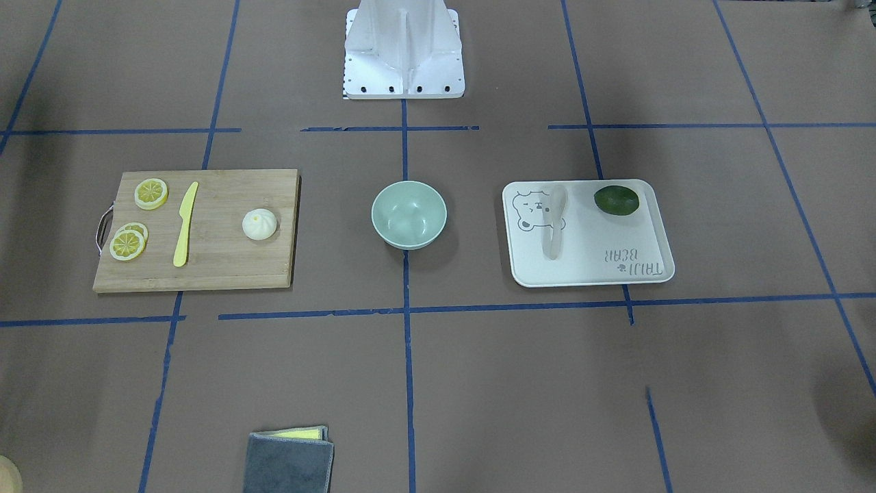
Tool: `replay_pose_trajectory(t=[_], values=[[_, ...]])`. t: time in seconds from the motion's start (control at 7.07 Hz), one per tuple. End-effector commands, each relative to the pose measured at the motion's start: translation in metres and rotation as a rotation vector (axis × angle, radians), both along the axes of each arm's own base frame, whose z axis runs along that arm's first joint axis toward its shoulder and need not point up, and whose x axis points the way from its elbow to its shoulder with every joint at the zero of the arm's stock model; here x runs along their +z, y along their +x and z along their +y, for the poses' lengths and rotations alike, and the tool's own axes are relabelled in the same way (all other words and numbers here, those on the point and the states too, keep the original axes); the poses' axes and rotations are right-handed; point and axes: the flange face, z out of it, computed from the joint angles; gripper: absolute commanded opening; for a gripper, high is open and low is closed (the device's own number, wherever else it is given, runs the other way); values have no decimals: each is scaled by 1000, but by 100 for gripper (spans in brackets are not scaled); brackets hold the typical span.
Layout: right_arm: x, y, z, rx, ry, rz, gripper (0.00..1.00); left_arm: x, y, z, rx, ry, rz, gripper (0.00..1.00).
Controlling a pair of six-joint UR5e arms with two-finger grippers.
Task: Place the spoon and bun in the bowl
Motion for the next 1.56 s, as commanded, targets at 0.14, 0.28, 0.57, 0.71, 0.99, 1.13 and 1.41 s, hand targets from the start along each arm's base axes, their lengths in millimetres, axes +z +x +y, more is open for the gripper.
replay_pose_trajectory(t=[0.14, 0.28, 0.57, 0.71, 0.99, 1.13, 1.41], values=[[-54, -3, -34, 17, 94, -12, 100, -86, 3, -40, -3, 308, 18, 100], [-54, -3, -35, 17, 96, -12, 100, -111, 3, -54, -3, 472, 23, 100], [-54, -2, -35, 17, 95, -12, 100, -164, 28, -68, -39, 552, 150, 100], [-53, -1, -35, 19, 94, -12, 100, -196, 68, -81, -60, 489, 208, 100], [-53, -1, -33, 19, 94, -12, 100, -248, 174, -76, -40, 499, 194, 100], [-52, 0, -33, 20, 92, -12, 100, -256, 223, -64, -37, 406, 241, 100], [-49, 0, -32, 20, 86, -11, 100, -251, 297, -40, -119, 270, 221, 100]])
